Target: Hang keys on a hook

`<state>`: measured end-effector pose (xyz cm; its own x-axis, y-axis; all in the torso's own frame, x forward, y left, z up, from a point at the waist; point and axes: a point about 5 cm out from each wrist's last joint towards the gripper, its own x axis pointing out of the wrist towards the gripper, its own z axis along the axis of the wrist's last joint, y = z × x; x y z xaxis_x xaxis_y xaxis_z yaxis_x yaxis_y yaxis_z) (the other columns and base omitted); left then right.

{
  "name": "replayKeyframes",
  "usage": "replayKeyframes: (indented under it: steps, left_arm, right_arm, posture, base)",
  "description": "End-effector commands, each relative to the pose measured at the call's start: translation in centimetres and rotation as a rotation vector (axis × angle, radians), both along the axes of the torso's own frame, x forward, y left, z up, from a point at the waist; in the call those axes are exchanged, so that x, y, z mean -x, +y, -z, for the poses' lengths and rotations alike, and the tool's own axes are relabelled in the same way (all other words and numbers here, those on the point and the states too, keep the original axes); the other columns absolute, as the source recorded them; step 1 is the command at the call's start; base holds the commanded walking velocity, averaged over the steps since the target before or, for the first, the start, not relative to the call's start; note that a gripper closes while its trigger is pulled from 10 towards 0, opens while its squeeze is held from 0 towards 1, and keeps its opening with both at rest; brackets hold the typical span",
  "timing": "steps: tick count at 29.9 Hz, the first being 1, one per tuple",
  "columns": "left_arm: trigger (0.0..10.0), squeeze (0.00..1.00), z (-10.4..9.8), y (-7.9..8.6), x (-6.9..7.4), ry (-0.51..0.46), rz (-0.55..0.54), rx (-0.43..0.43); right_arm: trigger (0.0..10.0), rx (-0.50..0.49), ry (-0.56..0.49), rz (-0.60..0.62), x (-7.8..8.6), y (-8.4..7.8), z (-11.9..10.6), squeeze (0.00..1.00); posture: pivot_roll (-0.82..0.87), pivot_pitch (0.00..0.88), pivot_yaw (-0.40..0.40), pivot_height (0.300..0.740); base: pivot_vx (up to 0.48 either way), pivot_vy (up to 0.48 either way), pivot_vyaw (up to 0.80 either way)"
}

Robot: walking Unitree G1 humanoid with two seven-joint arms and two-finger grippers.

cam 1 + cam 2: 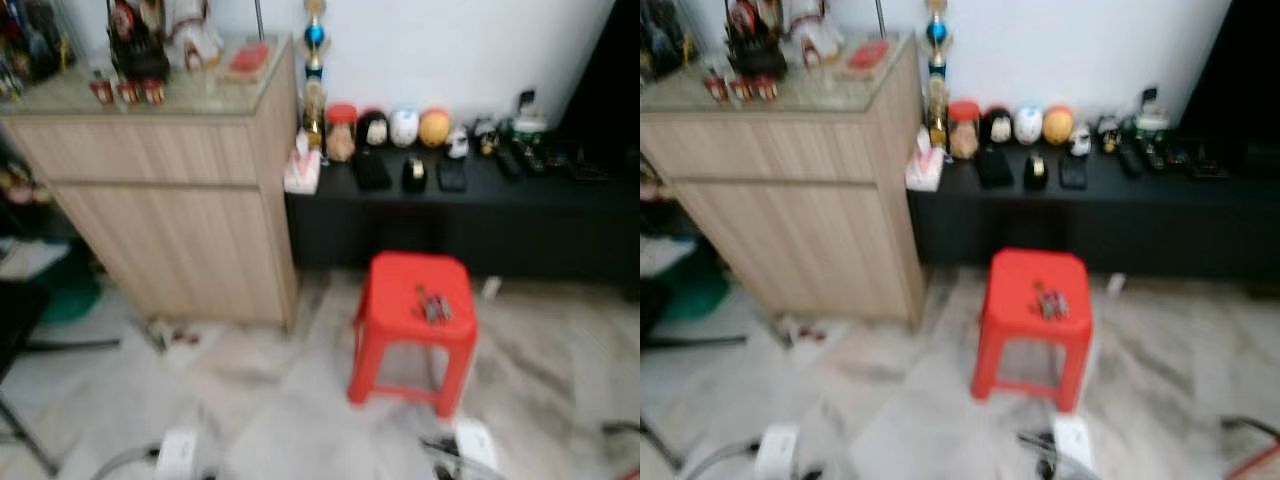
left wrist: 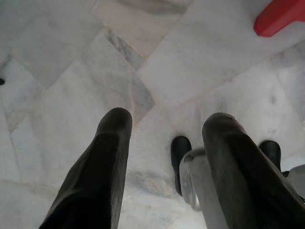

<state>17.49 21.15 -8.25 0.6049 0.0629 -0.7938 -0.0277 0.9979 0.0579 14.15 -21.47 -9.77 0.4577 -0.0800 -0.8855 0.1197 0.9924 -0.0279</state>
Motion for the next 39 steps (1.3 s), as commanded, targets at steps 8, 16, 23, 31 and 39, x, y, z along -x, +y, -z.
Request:
replayKeyframes:
  steps: [8, 16, 23, 31, 39]
  left_arm:
    - [10.0, 0.0, -0.6, 0.7, -1.1, -0.013, 0.009, -0.017]
    - [10.0, 0.0, -0.8, 0.6, -1.5, -0.008, 0.022, -0.011]
    - [10.0, 0.0, -0.8, 0.4, -1.7, -0.013, 0.022, -0.005]
    - [10.0, 0.0, -0.7, 0.5, -1.4, -0.01, 0.011, -0.002]
    - [10.0, 0.0, -0.6, 0.6, -1.1, 0.003, 0.024, -0.007]
  right_arm:
    - [10.0, -0.038, -0.082, 0.069, -1.0, 0.1, -0.4, 0.0]
    - [10.0, -0.049, -0.116, 0.107, -1.6, 0.0, -0.7, 0.0]
    - [10.0, -0.052, -0.137, 0.108, -2.1, 0.2, -0.9, 0.0]
    - [10.0, -0.05, -0.129, 0.08, -2.0, -0.1, -0.9, 0.0]
    - [10.0, -0.039, -0.147, 0.071, -3.1, 0.3, -1.3, 0.0]
  posture:
    - [-0.05, 0.0, -0.04, 0.74]
    - [-0.07, 0.0, -0.028, 0.74]
    - [-0.07, 0.0, -0.041, 0.74]
    - [-0.06, 0.0, -0.043, 0.74]
    - [-0.08, 0.0, -0.022, 0.74]
  base:
    - [0.25, 0.0, 0.0]
    - [0.249, 0.0, -0.19]
    - [0.251, 0.0, -0.22]
    - [0.252, 0.0, 0.0]
    - [0.251, 0.0, 0.52]
